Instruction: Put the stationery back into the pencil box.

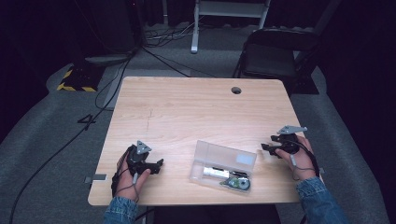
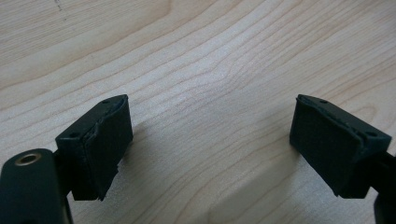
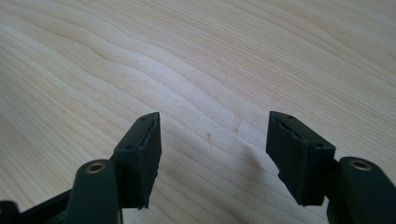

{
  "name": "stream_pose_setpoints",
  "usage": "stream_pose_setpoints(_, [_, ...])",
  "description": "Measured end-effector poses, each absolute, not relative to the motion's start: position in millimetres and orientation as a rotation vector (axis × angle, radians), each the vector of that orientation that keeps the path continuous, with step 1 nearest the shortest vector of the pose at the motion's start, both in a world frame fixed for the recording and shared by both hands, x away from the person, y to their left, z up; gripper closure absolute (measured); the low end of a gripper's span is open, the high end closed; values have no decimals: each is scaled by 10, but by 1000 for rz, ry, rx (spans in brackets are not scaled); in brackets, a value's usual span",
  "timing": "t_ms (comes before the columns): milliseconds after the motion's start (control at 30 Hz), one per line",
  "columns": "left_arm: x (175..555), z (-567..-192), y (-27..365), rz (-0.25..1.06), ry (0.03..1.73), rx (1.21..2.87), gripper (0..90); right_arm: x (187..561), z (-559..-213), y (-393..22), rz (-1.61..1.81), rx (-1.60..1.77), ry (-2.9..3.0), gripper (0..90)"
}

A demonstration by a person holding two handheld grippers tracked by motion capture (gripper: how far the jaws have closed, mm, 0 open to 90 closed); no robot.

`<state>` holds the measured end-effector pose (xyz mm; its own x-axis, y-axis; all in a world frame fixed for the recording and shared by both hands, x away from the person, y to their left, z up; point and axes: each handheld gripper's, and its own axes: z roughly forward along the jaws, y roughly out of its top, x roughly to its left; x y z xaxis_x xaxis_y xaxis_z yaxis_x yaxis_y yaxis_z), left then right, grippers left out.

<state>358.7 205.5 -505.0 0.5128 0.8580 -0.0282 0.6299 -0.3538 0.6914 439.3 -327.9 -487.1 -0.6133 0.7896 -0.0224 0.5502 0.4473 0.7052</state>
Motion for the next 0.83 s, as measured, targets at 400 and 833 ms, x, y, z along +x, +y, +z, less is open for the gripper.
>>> stream_pose_setpoints(400, [3582,-5050,2052,451,1214,2099,136,4410,-5002,-3255,986,1133,2359,188])
stream_pose_setpoints(833, [3568,-5049,2054,459,1217,2101,136,4404,-5042,-3239,1019,1126,2329,159])
